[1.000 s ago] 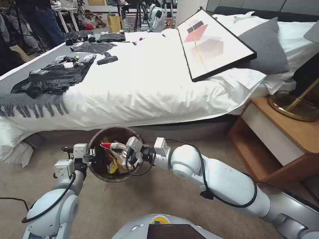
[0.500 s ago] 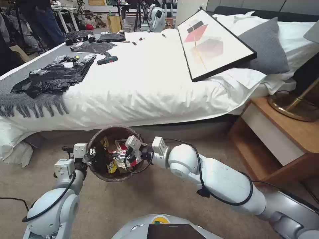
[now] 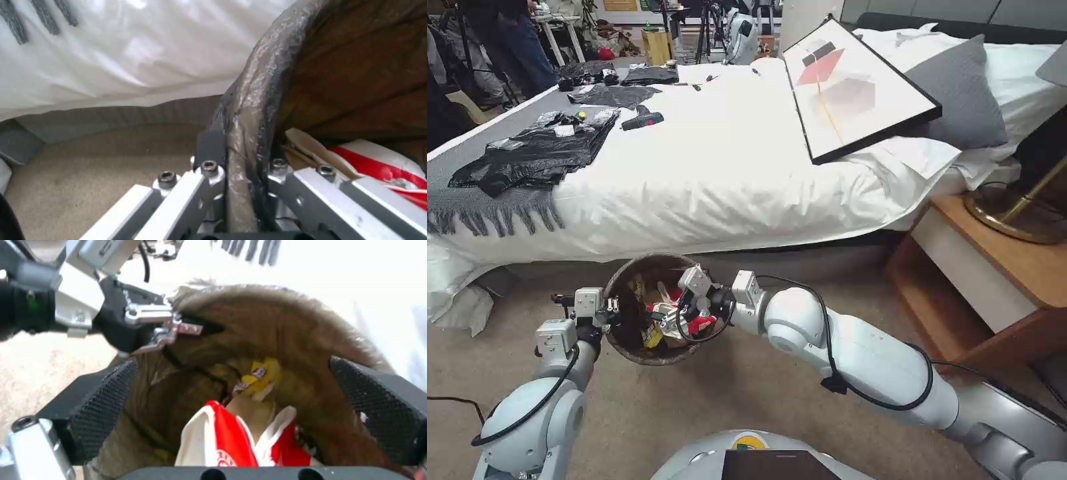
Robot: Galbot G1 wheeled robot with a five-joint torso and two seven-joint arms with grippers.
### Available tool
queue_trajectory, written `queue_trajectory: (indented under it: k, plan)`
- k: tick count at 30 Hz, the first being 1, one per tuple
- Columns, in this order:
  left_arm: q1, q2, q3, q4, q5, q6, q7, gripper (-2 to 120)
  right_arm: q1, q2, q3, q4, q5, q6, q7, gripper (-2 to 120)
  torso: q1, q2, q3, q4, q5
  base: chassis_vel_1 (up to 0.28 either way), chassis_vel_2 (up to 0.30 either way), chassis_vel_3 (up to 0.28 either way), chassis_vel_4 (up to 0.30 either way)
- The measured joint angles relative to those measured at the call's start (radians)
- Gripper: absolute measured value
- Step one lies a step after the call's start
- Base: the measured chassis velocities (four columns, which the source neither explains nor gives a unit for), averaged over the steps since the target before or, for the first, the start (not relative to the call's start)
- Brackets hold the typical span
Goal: Pick up the trash bin, then pick up the garbage from the floor and place it into the trash bin.
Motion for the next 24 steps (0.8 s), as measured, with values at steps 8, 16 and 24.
queue_trajectory:
  k: [8,16,24]
  plan:
    - [0.001,-0.001,-0.002,0.000,0.000,0.000,0.000,3,0.013,-0.007,0.042,0.044,0.058,-0.002,0.031,100,0.000,0.000,0.000,0.0000,0.0000,0.000,0.000,0.000,0.000]
    - [0.002,-0.004,-0.005,-0.002,-0.001,0.000,0.000,3,0.013,-0.034,0.117,0.115,0.151,-0.001,0.083,100,0.000,0.000,0.000,0.0000,0.0000,0.000,0.000,0.000,0.000]
    - [0.001,-0.004,-0.005,-0.003,-0.001,0.000,0.000,3,-0.020,-0.063,0.219,0.152,0.194,0.003,0.106,100,0.000,0.000,0.000,0.0001,0.0001,0.000,0.000,0.000,0.000]
